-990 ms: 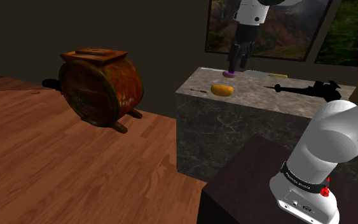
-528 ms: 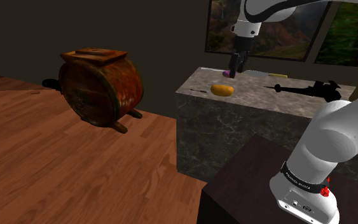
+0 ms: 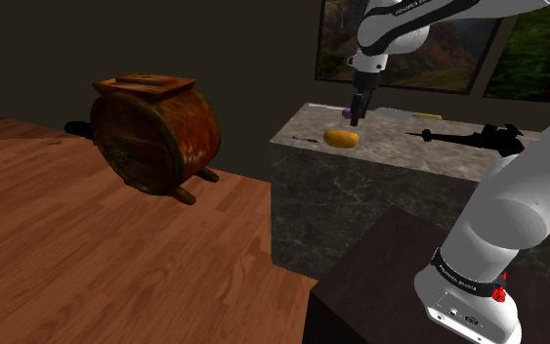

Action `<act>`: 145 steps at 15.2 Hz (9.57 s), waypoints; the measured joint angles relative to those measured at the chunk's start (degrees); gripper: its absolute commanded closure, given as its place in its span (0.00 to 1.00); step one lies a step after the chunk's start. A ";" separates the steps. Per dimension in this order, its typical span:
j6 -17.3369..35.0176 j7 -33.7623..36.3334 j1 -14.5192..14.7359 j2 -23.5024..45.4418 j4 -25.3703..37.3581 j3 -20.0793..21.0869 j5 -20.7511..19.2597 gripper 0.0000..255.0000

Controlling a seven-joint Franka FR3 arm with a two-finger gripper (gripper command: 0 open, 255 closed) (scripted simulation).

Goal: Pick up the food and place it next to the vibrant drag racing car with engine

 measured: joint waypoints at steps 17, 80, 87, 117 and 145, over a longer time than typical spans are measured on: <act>8.80 -26.17 -3.74 32.55 18.13 -6.17 12.40 0.00; -9.10 -29.14 -6.54 12.99 18.98 -11.10 1.58 1.00; -8.54 -35.19 -10.70 6.28 13.08 -15.04 -3.22 1.00; -5.80 -74.29 -21.23 9.48 17.78 -44.45 -6.52 1.00; 15.41 -88.25 -25.34 28.87 6.21 -45.85 13.25 1.00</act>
